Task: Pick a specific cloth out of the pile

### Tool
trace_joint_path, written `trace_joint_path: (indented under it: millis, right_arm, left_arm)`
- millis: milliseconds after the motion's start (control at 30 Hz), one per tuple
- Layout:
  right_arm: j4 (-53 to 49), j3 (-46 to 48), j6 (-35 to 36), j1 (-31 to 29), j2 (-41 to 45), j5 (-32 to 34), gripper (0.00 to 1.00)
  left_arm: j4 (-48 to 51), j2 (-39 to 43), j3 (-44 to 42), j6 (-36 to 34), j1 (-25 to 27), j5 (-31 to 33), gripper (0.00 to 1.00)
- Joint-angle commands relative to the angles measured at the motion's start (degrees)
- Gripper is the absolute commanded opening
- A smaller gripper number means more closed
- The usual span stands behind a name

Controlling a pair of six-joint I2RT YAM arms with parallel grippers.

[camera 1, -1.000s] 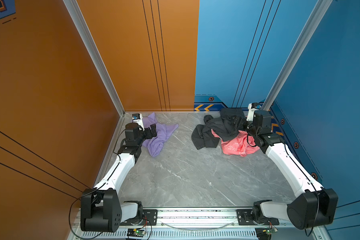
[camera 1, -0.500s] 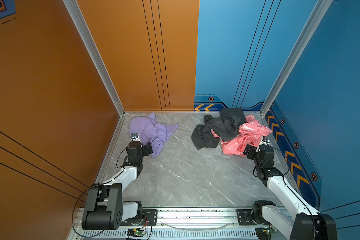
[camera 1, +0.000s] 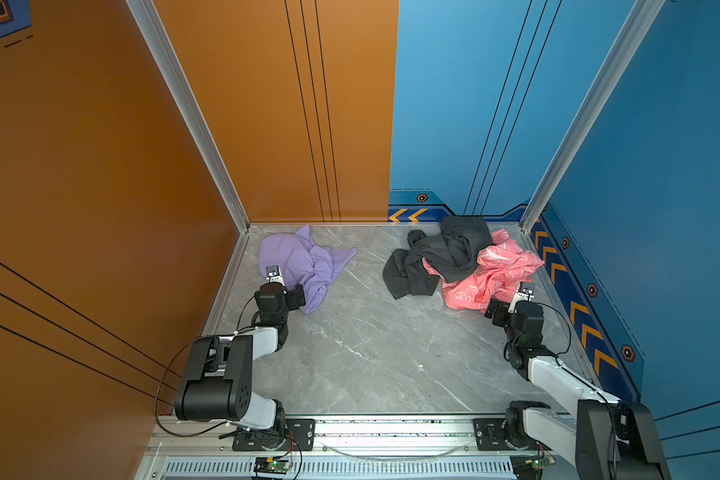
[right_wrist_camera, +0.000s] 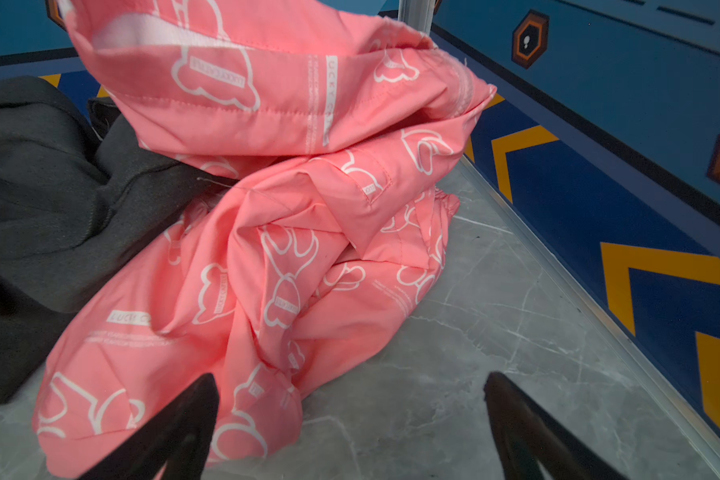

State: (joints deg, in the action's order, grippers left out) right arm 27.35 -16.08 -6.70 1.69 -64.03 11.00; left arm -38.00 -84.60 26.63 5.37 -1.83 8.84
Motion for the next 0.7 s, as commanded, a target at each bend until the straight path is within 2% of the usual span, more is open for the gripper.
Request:
trace_joint_path:
  millis: [0,133,300,367,667]
  right_arm:
    - [0.1,-1.7,4.0,-2.2,-1.0,-1.5,1.0]
    - [0.0,-2.5,6.4,-3.8,-2.4,0.1,1.0]
    - [8.5,-2.2,4.1,-3.4,-6.6,-1.4,1.0]
    - [11.2,-2.7,3.4,-3.9,-8.7,-1.8,1.0]
    - [18.5,-5.3,3.0,-3.9,-17.6,-2.0,1.0]
  left_arm:
    - [-2.1,0.0,-0.7,-1.2,-0.2,-1.9,0.98]
    - [-2.1,-0.1,-0.6,-1.6,-0.2,-2.8,0.98]
    - [-6.5,-1.6,-2.2,-3.5,0.2,-6.8,0.98]
    - [-9.0,-2.4,-3.0,-3.6,0.3,-6.5,0.98]
    - [-9.0,-3.2,-2.8,-4.5,1.5,-4.3,0.98]
